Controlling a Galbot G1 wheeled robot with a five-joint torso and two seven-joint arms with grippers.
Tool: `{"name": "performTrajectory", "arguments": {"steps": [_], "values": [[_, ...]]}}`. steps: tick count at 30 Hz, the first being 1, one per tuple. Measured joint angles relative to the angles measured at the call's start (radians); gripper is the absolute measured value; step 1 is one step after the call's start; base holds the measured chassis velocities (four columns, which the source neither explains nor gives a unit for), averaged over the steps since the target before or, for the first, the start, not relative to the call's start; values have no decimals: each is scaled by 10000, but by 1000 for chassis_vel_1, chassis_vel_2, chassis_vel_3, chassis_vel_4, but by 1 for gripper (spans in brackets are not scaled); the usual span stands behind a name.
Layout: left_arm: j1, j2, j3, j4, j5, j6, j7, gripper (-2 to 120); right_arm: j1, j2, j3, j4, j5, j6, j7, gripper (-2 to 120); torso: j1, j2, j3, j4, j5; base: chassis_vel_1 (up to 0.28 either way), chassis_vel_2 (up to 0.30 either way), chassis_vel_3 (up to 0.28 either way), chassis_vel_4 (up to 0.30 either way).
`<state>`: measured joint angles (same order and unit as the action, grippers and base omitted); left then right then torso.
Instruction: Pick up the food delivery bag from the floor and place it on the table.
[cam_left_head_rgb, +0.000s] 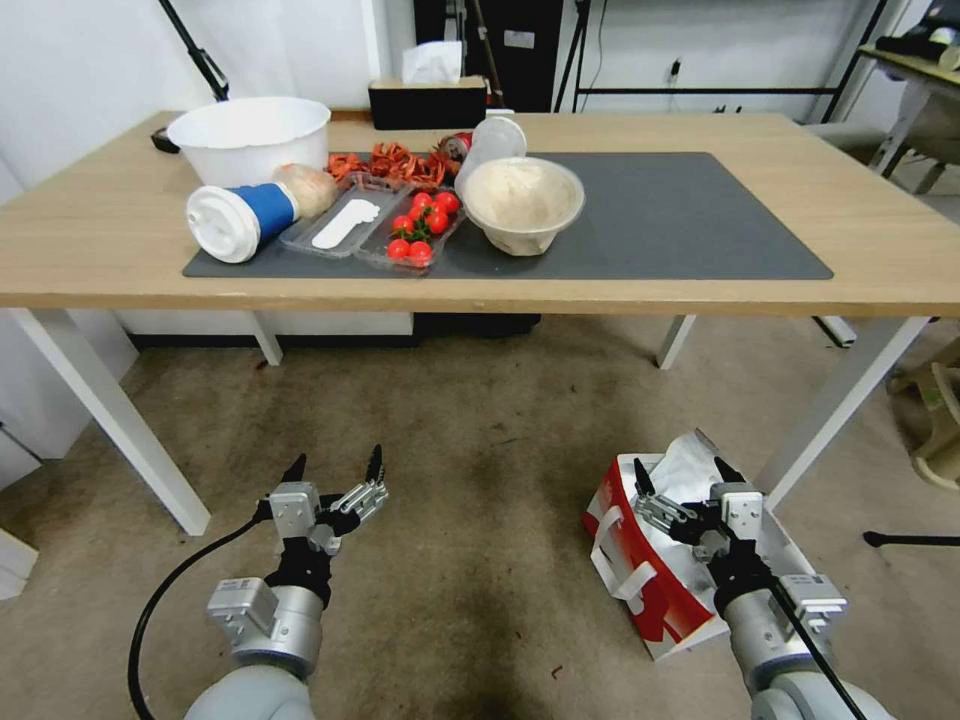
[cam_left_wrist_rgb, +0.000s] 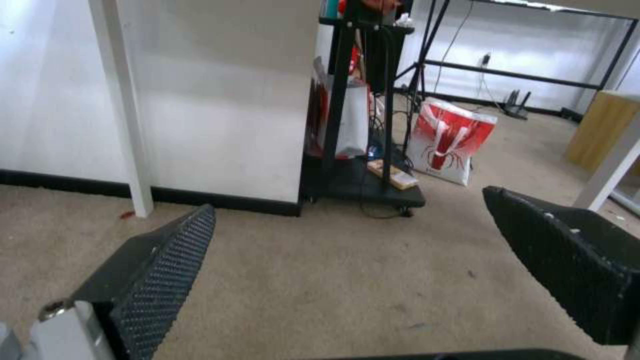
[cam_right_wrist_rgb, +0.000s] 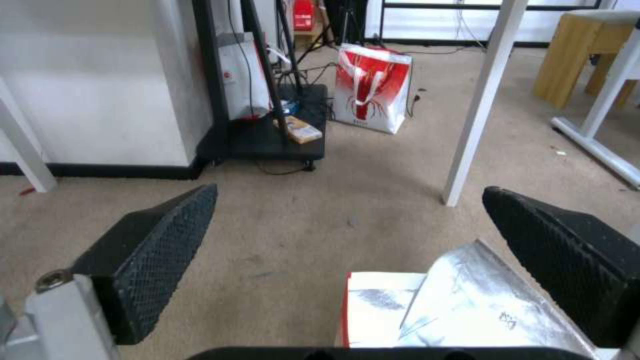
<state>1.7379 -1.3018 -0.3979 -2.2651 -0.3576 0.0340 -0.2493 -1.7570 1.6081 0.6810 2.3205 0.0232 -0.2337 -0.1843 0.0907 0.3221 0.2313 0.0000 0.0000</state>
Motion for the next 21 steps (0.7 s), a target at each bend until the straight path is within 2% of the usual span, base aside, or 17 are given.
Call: {"name": "performTrajectory", "arguments": {"steps": [21], "values": [[20, -37, -15, 76, 110, -41, 96, 100, 85, 0, 37, -76, 2, -1, -6, 100, -238, -857, -619, 0, 0, 0, 0, 0, 0]]}}
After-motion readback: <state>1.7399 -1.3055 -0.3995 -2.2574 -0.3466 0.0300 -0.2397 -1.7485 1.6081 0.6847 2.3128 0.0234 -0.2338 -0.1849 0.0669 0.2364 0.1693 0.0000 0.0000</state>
